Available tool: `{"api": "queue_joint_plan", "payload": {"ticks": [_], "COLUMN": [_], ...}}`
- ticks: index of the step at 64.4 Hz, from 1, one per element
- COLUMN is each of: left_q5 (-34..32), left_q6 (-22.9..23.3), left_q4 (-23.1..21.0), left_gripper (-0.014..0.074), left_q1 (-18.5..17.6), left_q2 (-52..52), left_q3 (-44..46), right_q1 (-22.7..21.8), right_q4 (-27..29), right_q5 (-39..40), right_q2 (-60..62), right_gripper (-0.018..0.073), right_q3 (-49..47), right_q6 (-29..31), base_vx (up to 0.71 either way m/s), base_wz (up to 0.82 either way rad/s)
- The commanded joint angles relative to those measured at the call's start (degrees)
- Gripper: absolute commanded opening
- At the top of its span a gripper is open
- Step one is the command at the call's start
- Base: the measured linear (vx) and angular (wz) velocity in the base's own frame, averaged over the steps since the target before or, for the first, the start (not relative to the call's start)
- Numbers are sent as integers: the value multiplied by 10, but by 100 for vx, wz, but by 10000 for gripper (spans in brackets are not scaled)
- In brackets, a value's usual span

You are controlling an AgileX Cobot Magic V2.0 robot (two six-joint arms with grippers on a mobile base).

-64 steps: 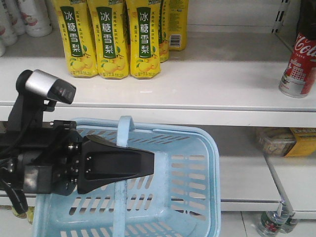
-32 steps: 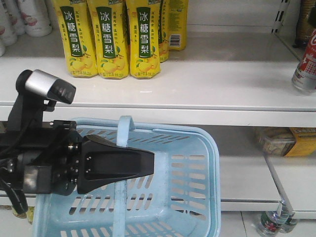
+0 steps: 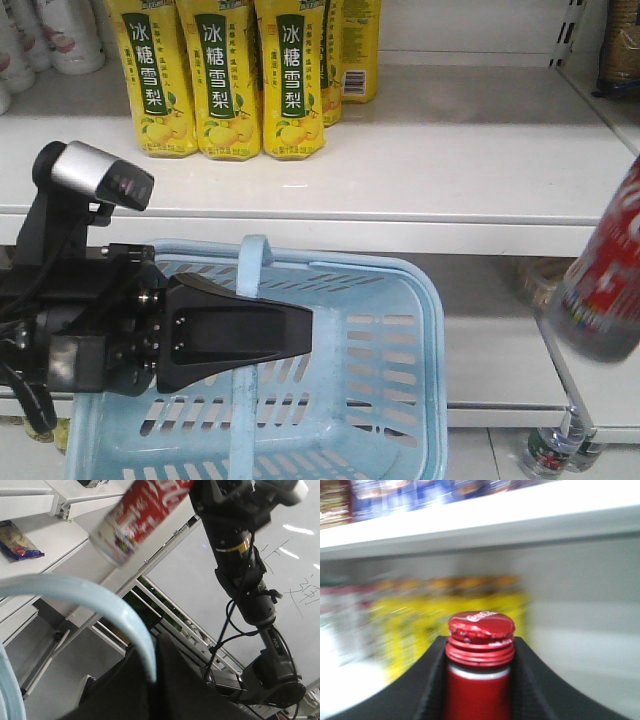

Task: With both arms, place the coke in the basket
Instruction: 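Lift the Coca-Cola can off the shelf with the right gripper, then move the held Coca-Cola bottle over the basket and open the right gripper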

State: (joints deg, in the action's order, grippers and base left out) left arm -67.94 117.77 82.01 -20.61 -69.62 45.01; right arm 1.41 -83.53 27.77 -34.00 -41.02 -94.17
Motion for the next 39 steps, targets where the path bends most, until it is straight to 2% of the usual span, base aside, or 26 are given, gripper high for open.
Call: {"api": "queue_joint_plan", "payload": {"ticks": [1,4,7,18,39], "left_q5": [-94,-94,-94,-94,-94], "left_q6": [-3,-3,-3,-3,-3], "left_q4": [-52,-52,-52,-52,-52], "left_gripper": [-6,-6,-6,-6,-6], "left_q1": [-2,-2,-2,-2,-2], "left_q2": [14,14,14,14,14], "left_q3": [20,20,20,20,20], "right_q1": [-1,-1,-1,-1,-1], "right_q4": [-114,-135,-134,-38,-32], "right_q5": [104,130,148,249,300], "right_q2": [-5,-15,-26,-93,-209], "right_gripper": [-4,-3,-4,-3,-3], "right_q3": [-9,-9,-9,-9,-9], "right_q6": [-159,-207,-217,-186,-163], "base_vx": [0,0,0,0,0], "base_wz": [0,0,0,0,0]}}
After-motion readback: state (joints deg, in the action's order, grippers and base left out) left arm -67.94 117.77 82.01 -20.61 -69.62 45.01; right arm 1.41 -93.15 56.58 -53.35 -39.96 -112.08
